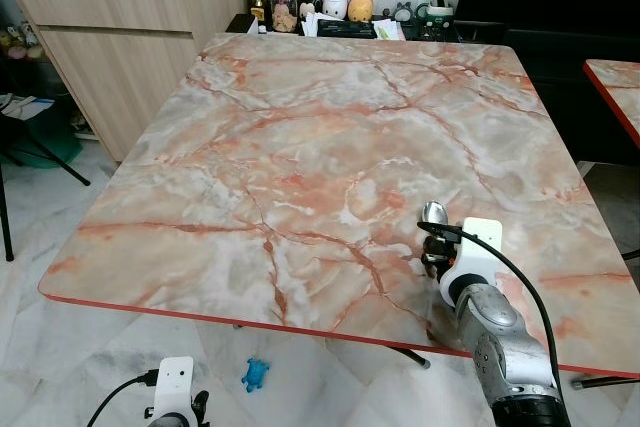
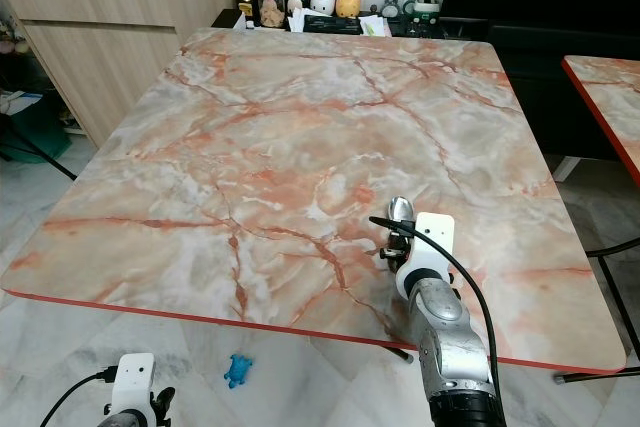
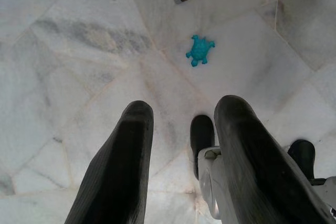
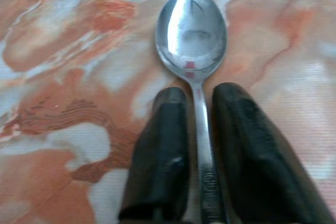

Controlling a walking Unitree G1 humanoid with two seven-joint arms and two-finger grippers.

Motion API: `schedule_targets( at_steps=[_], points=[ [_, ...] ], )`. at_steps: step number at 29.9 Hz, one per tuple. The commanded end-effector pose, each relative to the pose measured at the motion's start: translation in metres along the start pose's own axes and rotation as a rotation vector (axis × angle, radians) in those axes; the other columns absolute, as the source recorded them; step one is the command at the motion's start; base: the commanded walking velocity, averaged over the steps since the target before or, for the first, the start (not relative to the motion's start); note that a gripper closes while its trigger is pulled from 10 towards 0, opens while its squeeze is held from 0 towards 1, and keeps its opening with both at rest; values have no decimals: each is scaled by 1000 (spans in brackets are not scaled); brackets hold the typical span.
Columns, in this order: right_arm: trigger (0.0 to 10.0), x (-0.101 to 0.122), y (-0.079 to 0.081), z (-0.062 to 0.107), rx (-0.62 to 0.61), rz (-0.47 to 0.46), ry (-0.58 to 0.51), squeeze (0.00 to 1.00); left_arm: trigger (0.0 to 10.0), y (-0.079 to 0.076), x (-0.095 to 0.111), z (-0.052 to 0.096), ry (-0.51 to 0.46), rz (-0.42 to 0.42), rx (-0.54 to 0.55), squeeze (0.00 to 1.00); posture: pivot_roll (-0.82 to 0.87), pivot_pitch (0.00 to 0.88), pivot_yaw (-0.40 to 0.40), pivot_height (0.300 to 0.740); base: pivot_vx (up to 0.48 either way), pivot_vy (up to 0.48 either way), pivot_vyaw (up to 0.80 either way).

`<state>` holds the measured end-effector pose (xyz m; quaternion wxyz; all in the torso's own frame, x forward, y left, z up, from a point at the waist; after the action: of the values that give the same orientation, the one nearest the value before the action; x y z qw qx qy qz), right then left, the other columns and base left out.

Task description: Setting the table

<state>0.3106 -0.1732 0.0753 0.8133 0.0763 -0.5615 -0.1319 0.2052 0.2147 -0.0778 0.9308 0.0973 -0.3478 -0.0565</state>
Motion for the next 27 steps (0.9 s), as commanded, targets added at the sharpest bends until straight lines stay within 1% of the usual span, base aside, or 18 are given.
schedule_targets(
  at_steps=[1, 17, 21, 22, 23, 27],
  points=[
    [0, -8, 3, 0, 18, 2, 39, 0, 10000, 0, -9, 2, 37, 14, -1, 0, 1, 67, -8, 740, 0, 0, 0],
    [0, -8, 7, 0, 45, 31, 43, 0, 10000, 0, -10, 2, 39, 16, -2, 0, 1, 68, -9, 740, 0, 0, 0],
    [0, -5, 9, 0, 50, 37, 10, 0, 10000, 0, -10, 2, 39, 14, -2, 0, 1, 67, -9, 740, 0, 0, 0],
    [4039, 2, 8, 0, 43, 41, -37, 0, 10000, 0, -10, 2, 39, 12, 0, 0, 1, 67, -9, 740, 0, 0, 0],
    [10000, 6, 7, 1, 42, 41, -63, 0, 10000, 0, -10, 2, 38, 11, 0, 0, 1, 66, -8, 740, 0, 0, 0],
    [10000, 16, 7, 4, 55, 26, -137, 0, 10000, 1, -10, 2, 38, 5, 4, 0, 0, 66, -8, 740, 0, 0, 0]
  ],
)
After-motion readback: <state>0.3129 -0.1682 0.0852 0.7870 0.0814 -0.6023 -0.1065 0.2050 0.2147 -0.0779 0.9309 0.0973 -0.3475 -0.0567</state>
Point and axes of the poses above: a point about 5 cm out from each wrist's last joint towards the gripper, its own z axis pointing back from the gripper into the wrist, its own x axis along the axis of the wrist's last joint, y = z × x, the point moved 1 cm from there along -z, pointing out of the wrist towards the gripper, and after that the axes turned 12 degrees about -z, right-handed, at the moved point
